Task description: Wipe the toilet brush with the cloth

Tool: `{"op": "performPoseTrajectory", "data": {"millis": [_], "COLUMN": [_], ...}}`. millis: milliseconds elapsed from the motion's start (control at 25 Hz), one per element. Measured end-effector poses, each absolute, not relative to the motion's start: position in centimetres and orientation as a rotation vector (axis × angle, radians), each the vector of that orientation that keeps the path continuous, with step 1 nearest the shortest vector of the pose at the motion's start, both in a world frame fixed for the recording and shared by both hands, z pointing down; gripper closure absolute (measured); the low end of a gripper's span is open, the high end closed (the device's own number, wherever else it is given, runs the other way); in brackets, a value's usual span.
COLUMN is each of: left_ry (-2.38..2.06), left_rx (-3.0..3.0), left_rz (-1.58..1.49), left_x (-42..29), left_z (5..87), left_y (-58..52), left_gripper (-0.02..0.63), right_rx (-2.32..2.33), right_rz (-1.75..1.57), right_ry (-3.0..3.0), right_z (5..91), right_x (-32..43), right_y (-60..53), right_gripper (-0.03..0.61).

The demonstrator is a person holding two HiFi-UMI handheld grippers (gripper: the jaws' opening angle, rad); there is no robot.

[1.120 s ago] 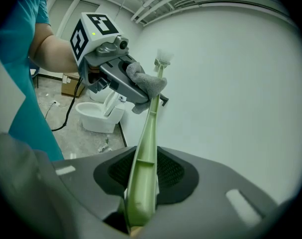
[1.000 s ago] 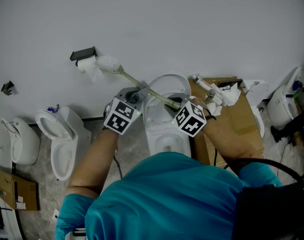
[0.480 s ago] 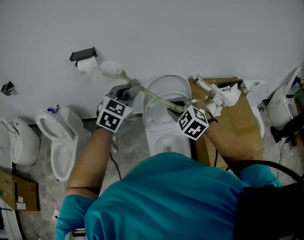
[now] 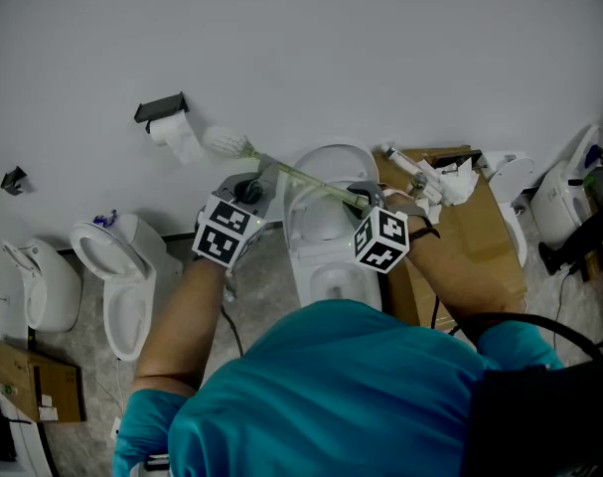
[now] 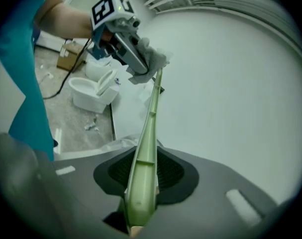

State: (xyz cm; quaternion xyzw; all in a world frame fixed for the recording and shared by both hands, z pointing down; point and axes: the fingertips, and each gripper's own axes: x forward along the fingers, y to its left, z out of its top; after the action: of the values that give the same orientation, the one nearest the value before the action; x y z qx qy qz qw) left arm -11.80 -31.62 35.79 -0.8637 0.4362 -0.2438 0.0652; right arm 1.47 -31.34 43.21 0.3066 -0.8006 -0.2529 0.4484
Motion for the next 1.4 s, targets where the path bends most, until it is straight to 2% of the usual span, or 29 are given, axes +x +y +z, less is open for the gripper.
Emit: {"op": "performPoseTrajectory", "data": {"millis": [160,480,1400], "left_ry": [1.088,0.899,0.935], "left_rx": [-2.66,-2.885,-2.892], "left_rz": [-0.772,-0.87,-1.17], "left_x": [-6.3,-0.4,-2.3], "left_z": [35.9,37.4,41.5], "left_y": [-29.8,-31.2,-32.2], "left_gripper": [0.594,0.594,0.594], "right_rx": [0.717,0.654,0.625], "right_rz": [-0.832,-0.944,-1.042], "right_ry": [-1.768,-1.709,-1.626], "right_z": [44.6,45.0,45.5], "right_x": [1.9,-1.2,-1.0], "right_y": [-32.9,-32.0,-31.3], "right_gripper": [0.479,0.479,0.479]}}
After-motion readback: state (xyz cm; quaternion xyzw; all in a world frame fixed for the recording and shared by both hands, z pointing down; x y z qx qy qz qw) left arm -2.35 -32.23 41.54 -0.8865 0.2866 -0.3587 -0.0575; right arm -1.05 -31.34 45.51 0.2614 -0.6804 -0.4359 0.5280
